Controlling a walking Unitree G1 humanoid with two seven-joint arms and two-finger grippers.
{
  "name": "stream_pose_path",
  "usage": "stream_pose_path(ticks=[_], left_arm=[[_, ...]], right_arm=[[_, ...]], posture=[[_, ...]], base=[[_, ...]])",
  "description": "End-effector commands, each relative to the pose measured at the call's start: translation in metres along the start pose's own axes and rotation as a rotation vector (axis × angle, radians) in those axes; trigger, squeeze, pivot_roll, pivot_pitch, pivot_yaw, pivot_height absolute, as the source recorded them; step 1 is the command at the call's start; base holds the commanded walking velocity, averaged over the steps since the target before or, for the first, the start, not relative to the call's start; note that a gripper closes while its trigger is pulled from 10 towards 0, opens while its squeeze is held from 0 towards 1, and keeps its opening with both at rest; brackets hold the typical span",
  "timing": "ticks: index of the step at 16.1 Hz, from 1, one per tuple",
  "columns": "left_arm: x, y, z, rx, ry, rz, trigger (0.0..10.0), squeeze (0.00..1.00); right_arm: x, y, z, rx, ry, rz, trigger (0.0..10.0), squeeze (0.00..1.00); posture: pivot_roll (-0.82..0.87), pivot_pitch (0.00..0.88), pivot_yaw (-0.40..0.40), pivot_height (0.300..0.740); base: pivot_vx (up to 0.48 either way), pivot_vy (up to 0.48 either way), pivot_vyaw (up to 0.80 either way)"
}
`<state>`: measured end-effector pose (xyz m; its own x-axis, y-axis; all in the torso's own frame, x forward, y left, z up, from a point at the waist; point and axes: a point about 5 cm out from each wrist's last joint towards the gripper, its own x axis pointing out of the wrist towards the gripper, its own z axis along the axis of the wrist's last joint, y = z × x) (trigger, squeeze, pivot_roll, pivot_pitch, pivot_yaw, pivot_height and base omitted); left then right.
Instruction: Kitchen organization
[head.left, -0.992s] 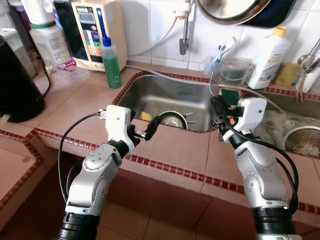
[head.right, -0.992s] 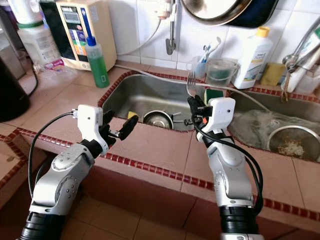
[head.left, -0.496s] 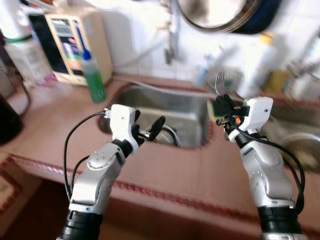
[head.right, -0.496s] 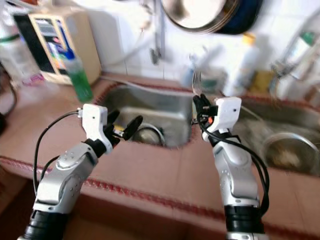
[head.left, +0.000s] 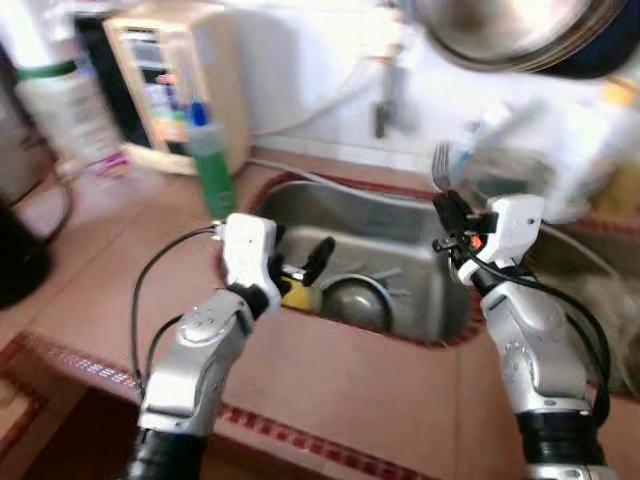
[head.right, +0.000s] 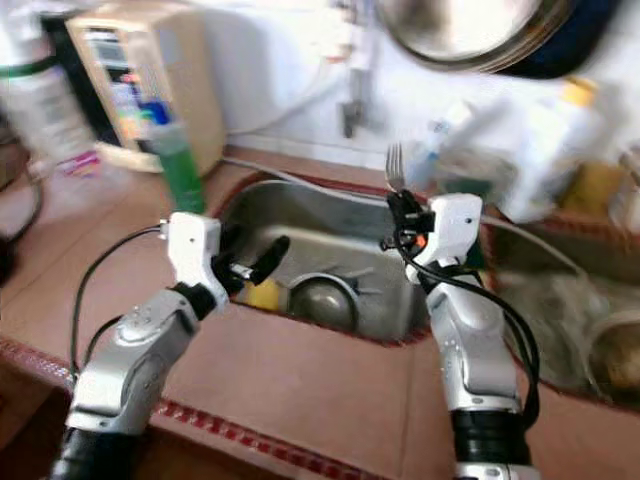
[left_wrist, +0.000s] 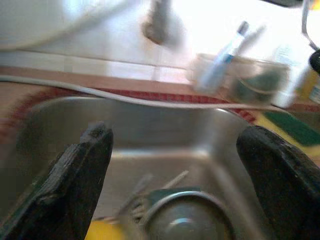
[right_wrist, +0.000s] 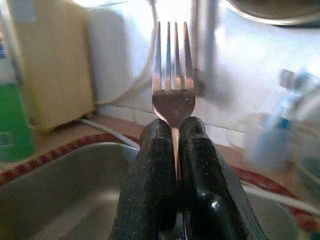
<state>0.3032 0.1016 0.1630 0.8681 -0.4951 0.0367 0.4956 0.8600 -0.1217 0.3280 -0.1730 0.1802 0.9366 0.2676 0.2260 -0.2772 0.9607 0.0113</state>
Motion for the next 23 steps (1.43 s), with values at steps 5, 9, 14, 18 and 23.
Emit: stream_pose_path(ticks=[5, 9, 14, 18, 23], left_arm=[[-0.015, -0.016, 0.010, 0.076, 0.003, -0.134, 10.0, 0.00], [-0.029, -0.039, 0.005, 0.115, 0.052, -0.269, 10.0, 0.00], [-0.041, -0.052, 0.002, 0.087, 0.091, -0.295, 10.0, 0.00], [-0.045, -0.056, 0.001, 0.081, 0.111, -0.283, 10.0, 0.00], [-0.048, -0.057, 0.003, 0.076, 0.120, -0.267, 10.0, 0.00]], right_arm=[[0.008, -0.015, -0.002, -0.041, 0.045, -0.008, 10.0, 0.00], [0.016, -0.021, -0.011, -0.054, 0.104, 0.026, 10.0, 0.00], [0.025, -0.014, -0.027, -0.010, 0.182, 0.153, 10.0, 0.00], [0.027, 0.003, -0.035, 0.007, 0.216, 0.310, 10.0, 0.00], [0.019, 0.017, -0.045, 0.057, 0.271, 0.460, 10.0, 0.00]], posture=[[-0.18, 0.073, 0.018, 0.740], [-0.16, 0.127, 0.017, 0.740], [-0.14, 0.188, 0.010, 0.740], [-0.12, 0.207, 0.004, 0.740], [-0.11, 0.218, 0.000, 0.740]], base=[[0.000, 0.000, 0.00], [0.000, 0.000, 0.00], [0.000, 0.000, 0.00], [0.000, 0.000, 0.00], [0.000, 0.000, 0.00]])
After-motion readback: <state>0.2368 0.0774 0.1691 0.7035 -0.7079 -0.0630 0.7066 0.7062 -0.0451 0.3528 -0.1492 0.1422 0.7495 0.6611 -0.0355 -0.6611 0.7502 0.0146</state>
